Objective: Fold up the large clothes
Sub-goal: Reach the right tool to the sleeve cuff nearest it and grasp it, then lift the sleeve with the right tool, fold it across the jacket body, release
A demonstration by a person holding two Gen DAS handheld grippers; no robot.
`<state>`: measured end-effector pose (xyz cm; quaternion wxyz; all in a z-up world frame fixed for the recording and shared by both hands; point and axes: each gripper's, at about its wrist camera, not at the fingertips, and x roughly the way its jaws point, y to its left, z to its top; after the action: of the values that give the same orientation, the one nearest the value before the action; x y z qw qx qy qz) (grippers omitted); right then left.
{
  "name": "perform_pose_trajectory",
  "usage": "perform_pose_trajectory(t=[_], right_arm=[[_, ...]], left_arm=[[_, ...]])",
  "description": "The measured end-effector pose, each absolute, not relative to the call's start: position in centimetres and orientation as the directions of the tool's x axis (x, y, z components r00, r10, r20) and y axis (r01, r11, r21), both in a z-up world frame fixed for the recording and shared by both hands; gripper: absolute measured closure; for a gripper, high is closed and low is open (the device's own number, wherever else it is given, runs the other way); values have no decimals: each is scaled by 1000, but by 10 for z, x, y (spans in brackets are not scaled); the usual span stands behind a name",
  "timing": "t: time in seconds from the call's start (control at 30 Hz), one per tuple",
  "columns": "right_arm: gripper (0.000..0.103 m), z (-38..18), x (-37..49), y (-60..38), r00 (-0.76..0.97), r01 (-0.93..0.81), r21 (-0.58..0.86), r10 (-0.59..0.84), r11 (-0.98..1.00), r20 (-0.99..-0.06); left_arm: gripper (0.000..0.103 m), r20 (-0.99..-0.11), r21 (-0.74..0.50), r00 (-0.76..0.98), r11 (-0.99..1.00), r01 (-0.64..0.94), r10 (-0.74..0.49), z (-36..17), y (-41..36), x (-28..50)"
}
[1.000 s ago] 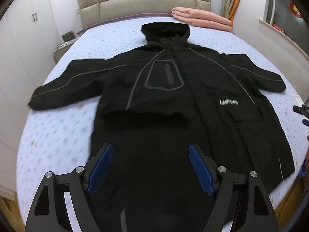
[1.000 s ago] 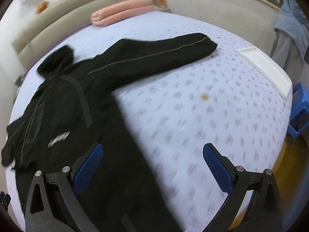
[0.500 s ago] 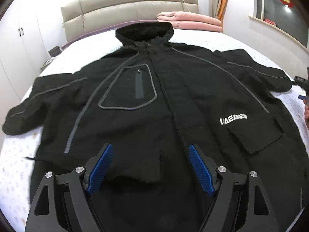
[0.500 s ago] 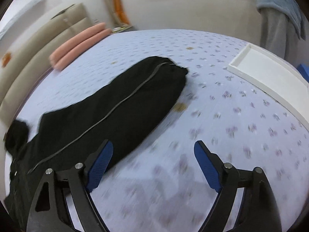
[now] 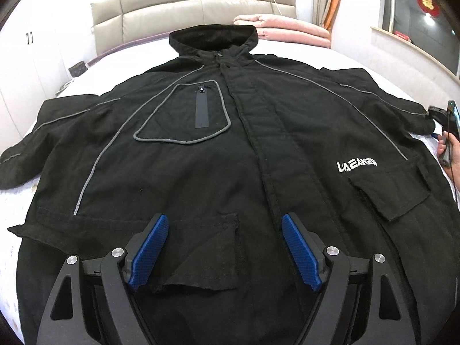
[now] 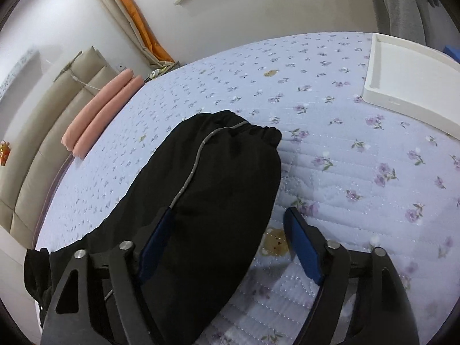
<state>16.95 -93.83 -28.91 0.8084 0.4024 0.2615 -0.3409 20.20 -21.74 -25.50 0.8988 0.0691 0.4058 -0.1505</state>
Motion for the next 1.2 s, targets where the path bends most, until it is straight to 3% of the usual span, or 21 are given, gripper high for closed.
perform_pose_trajectory(t=[0.1,0.23,0.3,0.43,0.57,0.87,1.07,1.2], right_arm=[[76,-290,163,-938,643,754,493,-333,434,-690],[87,-286,159,-926,622,766,457,-341,452,-705],[90,-274,166,-909,570,790,359,-380,497,-729],[91,-244,177,-871,540,771,214,-437,600,-719],[92,-195,188,-827,584,716,162,-456,679,-672],[93,-98,242,-647,759,408,112,-268,906,-593],[93,-119,288,-506,778,140,34,-89,990,-622],[93,-159,310,-451,723,60,-39,-70,997,-687]], left_arm=[[20,-748,-12,624,945,327,-226,-257,-215,202],[19,-740,-15,632,945,327,-231,-258,-214,199],[19,-738,-17,633,945,328,-233,-258,-214,200],[19,-737,-27,632,944,328,-240,-258,-212,200],[19,-739,-29,629,944,328,-242,-257,-213,200],[19,-742,-39,622,943,331,-249,-258,-211,202],[19,-753,-49,609,943,328,-251,-257,-209,203],[19,-799,-28,567,954,299,-201,-248,-212,207]])
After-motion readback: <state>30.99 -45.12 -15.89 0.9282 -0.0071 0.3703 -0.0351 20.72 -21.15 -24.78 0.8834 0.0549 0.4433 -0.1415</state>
